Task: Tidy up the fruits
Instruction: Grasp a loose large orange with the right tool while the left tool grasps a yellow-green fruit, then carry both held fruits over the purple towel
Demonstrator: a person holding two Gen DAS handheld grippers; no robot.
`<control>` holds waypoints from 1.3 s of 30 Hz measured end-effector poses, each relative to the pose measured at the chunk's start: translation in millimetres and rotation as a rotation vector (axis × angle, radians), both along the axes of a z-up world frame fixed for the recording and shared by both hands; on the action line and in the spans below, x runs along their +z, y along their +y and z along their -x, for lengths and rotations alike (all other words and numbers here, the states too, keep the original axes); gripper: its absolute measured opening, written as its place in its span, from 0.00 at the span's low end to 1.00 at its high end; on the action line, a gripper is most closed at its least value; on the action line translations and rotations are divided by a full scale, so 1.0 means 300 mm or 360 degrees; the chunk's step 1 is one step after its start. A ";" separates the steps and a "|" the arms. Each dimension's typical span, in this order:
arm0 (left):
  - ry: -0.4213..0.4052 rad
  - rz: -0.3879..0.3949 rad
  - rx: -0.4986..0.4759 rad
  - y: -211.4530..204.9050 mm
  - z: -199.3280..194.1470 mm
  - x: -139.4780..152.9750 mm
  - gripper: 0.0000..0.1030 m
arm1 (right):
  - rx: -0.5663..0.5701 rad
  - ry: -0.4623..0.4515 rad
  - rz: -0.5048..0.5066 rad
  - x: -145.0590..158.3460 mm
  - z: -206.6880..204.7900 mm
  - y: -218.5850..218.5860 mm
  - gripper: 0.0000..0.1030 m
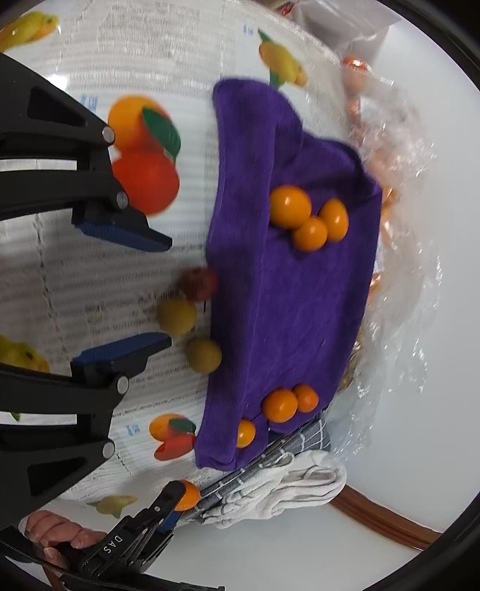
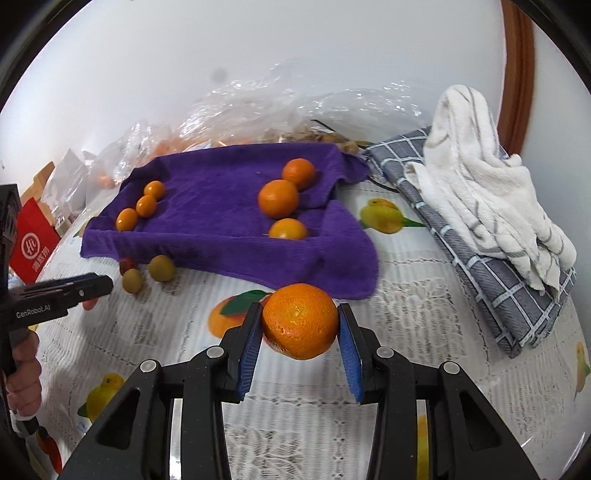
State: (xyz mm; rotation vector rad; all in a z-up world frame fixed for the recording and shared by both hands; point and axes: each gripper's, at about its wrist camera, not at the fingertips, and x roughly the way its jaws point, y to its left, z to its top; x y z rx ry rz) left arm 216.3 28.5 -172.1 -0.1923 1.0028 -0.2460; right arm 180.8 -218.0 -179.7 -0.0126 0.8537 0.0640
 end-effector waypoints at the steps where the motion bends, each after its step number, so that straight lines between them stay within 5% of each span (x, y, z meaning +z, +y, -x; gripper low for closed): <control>1: 0.0005 0.0004 -0.0007 -0.007 -0.001 -0.007 0.37 | -0.0006 0.0002 -0.0004 -0.001 -0.001 -0.008 0.39; 14: 0.0040 0.0089 0.0019 -0.051 -0.039 -0.036 0.25 | -0.0028 0.0026 0.0003 -0.020 -0.010 -0.032 0.39; 39: -0.0101 0.0086 0.0183 0.161 0.102 0.199 0.25 | 0.0024 -0.0091 -0.0030 0.124 0.028 0.061 0.39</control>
